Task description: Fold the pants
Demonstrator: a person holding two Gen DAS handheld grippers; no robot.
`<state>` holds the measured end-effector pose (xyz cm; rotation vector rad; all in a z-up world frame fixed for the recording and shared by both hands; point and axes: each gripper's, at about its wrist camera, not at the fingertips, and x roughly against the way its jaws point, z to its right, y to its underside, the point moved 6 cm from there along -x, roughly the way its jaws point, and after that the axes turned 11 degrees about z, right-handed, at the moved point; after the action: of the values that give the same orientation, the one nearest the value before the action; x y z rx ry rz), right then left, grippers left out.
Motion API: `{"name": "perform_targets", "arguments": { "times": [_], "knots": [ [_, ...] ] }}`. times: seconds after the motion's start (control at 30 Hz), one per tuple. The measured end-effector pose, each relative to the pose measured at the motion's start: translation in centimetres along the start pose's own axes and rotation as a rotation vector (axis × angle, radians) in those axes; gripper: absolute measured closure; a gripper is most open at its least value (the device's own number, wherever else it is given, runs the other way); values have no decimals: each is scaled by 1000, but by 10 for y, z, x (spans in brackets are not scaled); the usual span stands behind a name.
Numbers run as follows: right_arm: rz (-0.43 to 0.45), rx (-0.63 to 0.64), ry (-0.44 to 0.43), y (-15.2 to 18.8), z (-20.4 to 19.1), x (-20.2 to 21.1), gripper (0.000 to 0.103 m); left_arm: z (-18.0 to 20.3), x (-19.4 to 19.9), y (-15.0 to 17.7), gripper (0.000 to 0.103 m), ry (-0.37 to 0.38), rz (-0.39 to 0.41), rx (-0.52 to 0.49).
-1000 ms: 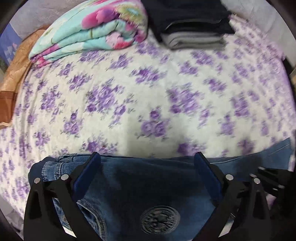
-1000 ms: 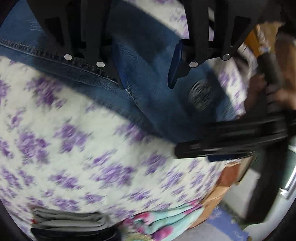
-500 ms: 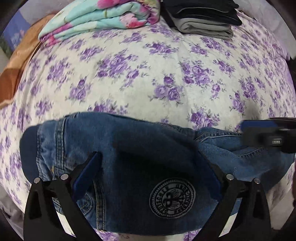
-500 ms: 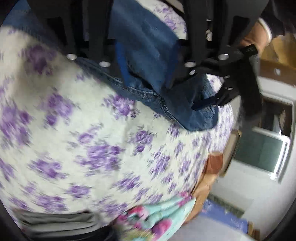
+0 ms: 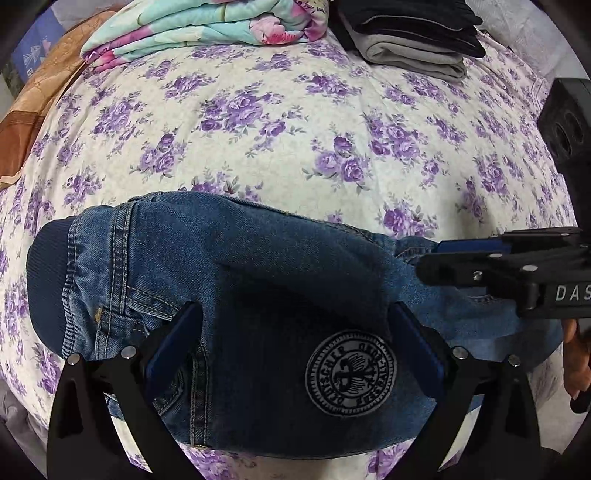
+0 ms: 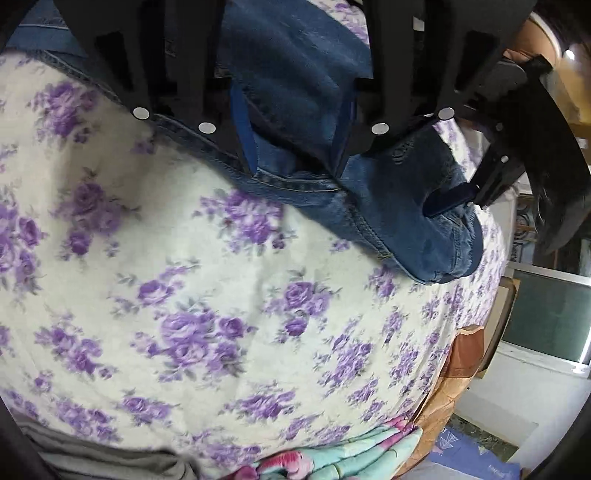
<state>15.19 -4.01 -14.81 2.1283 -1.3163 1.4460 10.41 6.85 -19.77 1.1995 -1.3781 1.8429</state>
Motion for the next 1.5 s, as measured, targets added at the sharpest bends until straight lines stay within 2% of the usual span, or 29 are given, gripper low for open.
{"name": "perform_targets", "arguments": {
  "times": [0.13, 0.2, 0.27, 0.37, 0.43, 0.5, 0.57, 0.7, 0.8, 0.9, 1.03, 1.07, 1.13, 1.23, 1.27, 1.33, 1.37, 1.5],
  "knots": [
    [94, 267, 153, -5, -13, 10, 61, 0, 0, 2, 4, 7, -1, -20],
    [76, 319, 127, -3, -14, 11, 62, 0, 0, 2, 4, 19, -2, -26],
    [10, 359, 92, 6, -13, 4, 66, -1, 0, 3, 4, 30, -4, -34],
    [-7, 424, 89, 13, -21, 3, 70, 0, -1, 4, 4, 31, -4, -54],
    [-17, 454, 86, 15, -30, 2, 80, 0, -1, 5, 4, 33, -1, -56],
    [-40, 470, 60, 19, -39, 0, 94, 0, -1, 6, 4, 36, 2, -57],
    [-70, 446, 27, 23, -43, -1, 101, 0, -1, 6, 4, 37, 4, -61],
    [-131, 257, -83, 15, -35, -10, 100, 0, -1, 7, 4, 36, 6, -64],
    [-137, 236, -99, 9, -34, -15, 100, 0, -2, 7, 4, 37, 9, -62],
    [-128, 276, -67, 4, -39, -27, 101, 0, -2, 7, 4, 37, 10, -59],
    [-11, 277, -38, -13, -38, -21, 101, -2, 3, 7, 5, 59, 12, -47],
    [74, 239, -63, -26, -34, -6, 101, -1, 6, 8, 5, 64, 14, -49],
    [180, 111, -92, -52, -14, 17, 101, 0, 10, 10, 5, 74, 24, -55],
    [123, 44, -45, -67, 11, 10, 101, 4, 9, 15, 5, 58, 29, -112],
    [96, 39, -70, -66, 9, 10, 101, 6, 10, 15, 5, 52, 25, -121],
    [-10, 11, -158, -56, 4, 6, 100, 6, 11, 14, 5, 59, 19, -114],
    [-63, -9, -174, -48, 2, 2, 100, 4, 11, 13, 5, 73, 22, -101],
    [-141, -111, -158, -26, 7, -16, 100, 5, 10, 12, 5, 74, 29, -102]
  ]
}}
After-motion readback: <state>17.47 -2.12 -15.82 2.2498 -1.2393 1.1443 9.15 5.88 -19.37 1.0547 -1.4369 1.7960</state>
